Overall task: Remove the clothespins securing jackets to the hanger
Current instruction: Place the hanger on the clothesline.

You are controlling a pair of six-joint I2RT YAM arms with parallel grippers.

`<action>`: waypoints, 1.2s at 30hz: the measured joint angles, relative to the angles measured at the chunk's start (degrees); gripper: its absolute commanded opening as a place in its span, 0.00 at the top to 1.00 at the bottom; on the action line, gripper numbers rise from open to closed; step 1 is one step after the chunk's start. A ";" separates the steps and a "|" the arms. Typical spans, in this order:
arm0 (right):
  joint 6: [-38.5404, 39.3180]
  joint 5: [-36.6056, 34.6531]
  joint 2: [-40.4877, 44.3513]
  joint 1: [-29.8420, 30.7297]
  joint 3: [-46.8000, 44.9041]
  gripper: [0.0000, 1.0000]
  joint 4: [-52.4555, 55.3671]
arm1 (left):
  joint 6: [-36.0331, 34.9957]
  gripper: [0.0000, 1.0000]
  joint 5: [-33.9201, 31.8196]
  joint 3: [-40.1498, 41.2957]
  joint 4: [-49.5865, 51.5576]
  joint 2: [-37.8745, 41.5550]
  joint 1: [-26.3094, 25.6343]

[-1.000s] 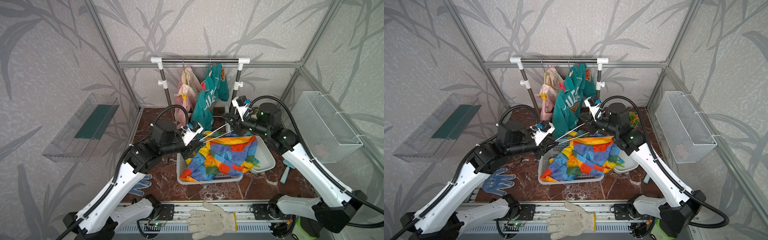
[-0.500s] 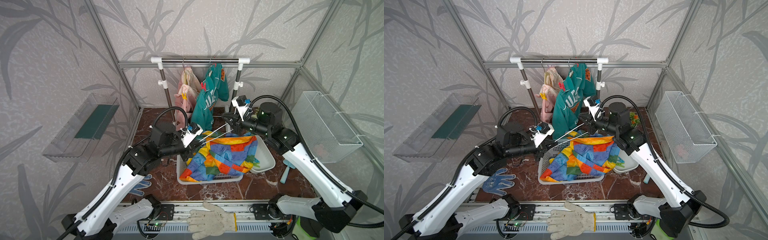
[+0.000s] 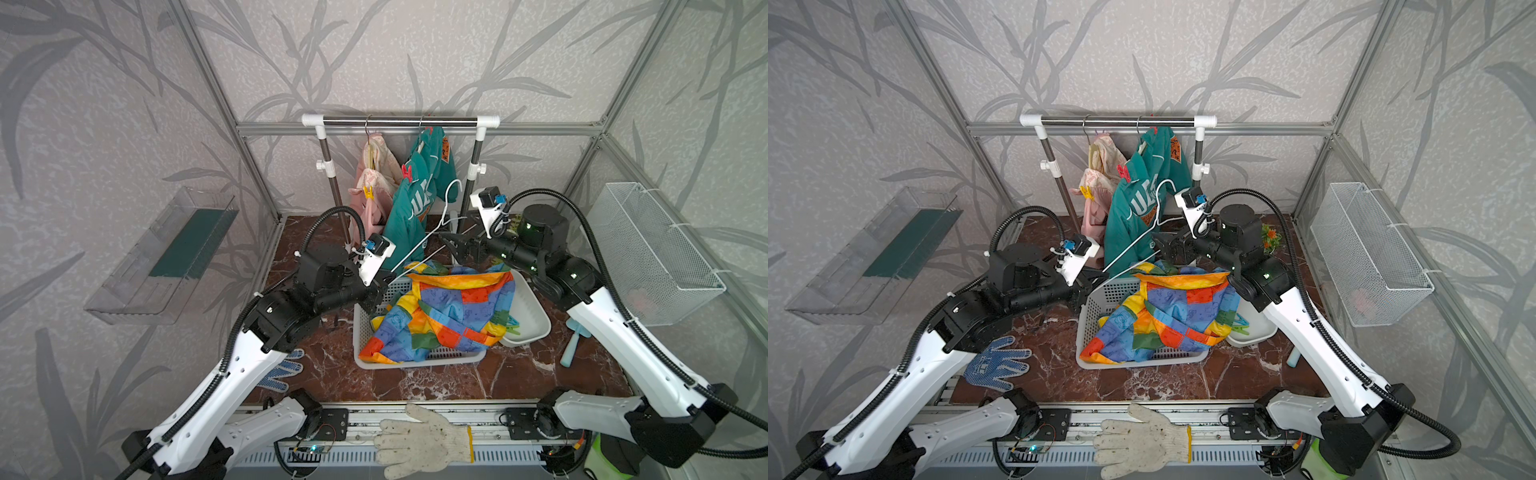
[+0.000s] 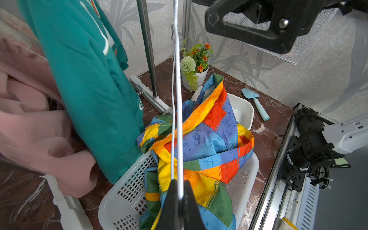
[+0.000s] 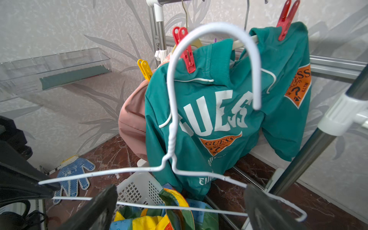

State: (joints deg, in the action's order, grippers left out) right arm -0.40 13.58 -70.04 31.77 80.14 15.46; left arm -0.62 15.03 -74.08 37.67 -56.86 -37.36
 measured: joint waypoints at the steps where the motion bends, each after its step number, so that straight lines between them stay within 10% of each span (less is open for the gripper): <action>1: 0.02 -0.90 0.52 0.00 -0.11 0.01 0.02 | 0.66 1.00 -0.79 -0.50 0.00 0.04 -0.02; 15: -2.99 -5.70 8.20 -9.42 -5.27 0.01 1.77 | 4.55 1.00 -16.61 -6.78 -5.53 -1.60 -3.65; 36: -7.91 -9.49 13.31 -19.56 -19.87 0.01 8.31 | 8.33 1.00 -36.44 -23.98 -6.49 -28.28 -11.06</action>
State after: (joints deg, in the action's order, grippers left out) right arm -8.32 4.10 -56.73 12.21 60.27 23.77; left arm 7.70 -21.41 -98.06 31.18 -85.14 -48.42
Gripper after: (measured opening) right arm 0.990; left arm 0.047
